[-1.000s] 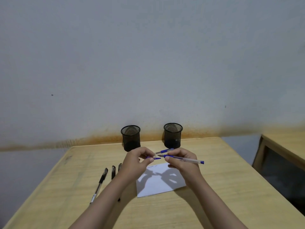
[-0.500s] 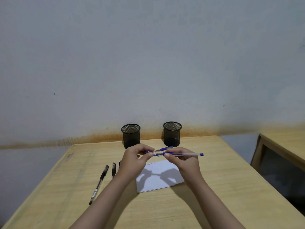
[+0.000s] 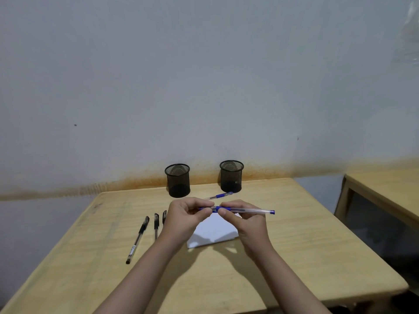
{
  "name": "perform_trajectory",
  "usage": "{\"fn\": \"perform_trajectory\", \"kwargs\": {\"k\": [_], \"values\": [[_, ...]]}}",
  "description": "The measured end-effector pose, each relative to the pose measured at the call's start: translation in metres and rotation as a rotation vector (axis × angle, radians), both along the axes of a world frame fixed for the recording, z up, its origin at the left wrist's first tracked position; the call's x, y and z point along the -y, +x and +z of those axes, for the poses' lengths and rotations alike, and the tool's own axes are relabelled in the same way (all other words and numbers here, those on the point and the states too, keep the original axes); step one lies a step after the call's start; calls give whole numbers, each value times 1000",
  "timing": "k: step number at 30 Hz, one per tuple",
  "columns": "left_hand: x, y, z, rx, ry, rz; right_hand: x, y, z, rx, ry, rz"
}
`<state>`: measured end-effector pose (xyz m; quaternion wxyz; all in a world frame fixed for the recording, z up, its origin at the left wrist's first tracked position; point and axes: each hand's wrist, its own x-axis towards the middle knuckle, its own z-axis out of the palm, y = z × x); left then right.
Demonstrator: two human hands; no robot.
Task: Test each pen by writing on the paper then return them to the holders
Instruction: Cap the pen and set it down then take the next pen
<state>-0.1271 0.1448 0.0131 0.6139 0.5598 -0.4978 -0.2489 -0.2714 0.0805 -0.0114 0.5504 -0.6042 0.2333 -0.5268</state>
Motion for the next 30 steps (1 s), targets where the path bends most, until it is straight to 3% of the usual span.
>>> {"fn": "perform_trajectory", "kwargs": {"k": [6,12,18,22,25,28,30], "values": [[-7,1,-3,-5,-35,-42,-16,1,0,4,-52,-51],[1,21,-3,-7,26,-46,-3,-19,13,-191,-59,194],[10,31,-13,-9,116,-78,24,-39,12,-192,330,315],[22,19,-19,14,142,-144,28,-35,12,-354,316,393],[33,13,-30,-13,178,-86,36,-34,8,-447,278,274],[37,5,-46,212,284,51,59,-35,-4,-547,202,-19],[34,2,-59,380,329,33,75,-34,-16,-651,77,-222]]}}
